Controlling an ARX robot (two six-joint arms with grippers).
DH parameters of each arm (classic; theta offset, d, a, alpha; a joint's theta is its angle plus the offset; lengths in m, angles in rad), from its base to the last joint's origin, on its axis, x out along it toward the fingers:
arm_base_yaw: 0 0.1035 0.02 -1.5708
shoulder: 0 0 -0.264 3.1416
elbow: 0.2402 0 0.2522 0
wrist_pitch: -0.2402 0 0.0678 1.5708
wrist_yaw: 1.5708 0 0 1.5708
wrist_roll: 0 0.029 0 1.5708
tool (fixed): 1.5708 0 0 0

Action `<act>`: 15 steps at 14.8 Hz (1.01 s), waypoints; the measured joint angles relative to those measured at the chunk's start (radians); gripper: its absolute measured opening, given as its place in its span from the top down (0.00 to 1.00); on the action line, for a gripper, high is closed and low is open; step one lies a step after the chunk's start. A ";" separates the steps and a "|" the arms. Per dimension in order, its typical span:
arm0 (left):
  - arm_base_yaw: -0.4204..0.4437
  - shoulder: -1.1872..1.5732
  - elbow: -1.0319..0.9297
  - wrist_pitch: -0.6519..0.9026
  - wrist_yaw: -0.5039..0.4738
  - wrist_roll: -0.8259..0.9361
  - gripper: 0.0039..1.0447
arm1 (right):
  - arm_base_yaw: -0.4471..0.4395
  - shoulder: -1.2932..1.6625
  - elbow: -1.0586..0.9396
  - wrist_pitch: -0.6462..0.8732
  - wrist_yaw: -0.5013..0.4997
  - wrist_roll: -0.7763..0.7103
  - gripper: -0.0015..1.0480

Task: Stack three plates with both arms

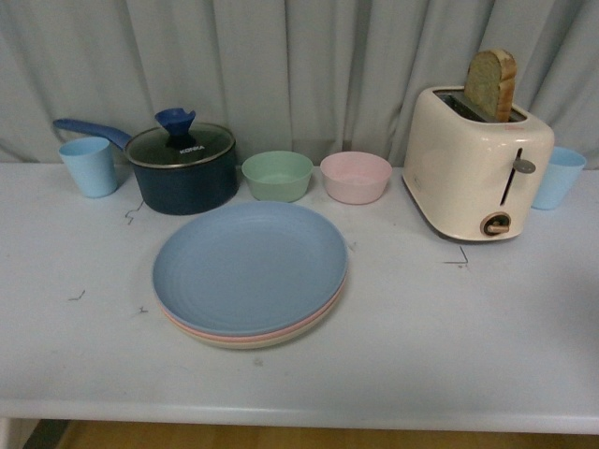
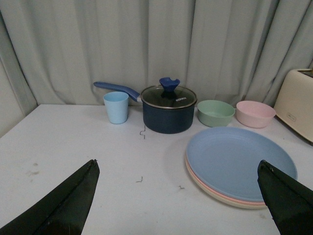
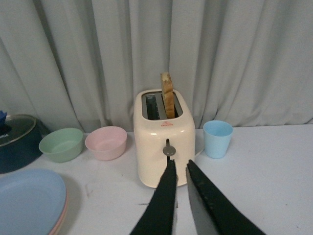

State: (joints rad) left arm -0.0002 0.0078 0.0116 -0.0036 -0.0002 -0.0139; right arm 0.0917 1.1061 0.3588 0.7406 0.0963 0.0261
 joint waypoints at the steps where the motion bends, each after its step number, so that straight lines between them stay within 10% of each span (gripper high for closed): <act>1: 0.000 0.000 0.000 0.000 0.000 0.000 0.06 | -0.099 -0.145 -0.166 0.061 -0.078 -0.016 0.98; 15: 0.000 0.000 0.000 0.000 0.000 0.000 0.06 | -0.092 -0.685 -0.347 -0.320 -0.093 -0.019 0.98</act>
State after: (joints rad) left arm -0.0002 0.0078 0.0116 -0.0036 -0.0002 -0.0143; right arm -0.0002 0.4210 0.0116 0.4202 0.0029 0.0067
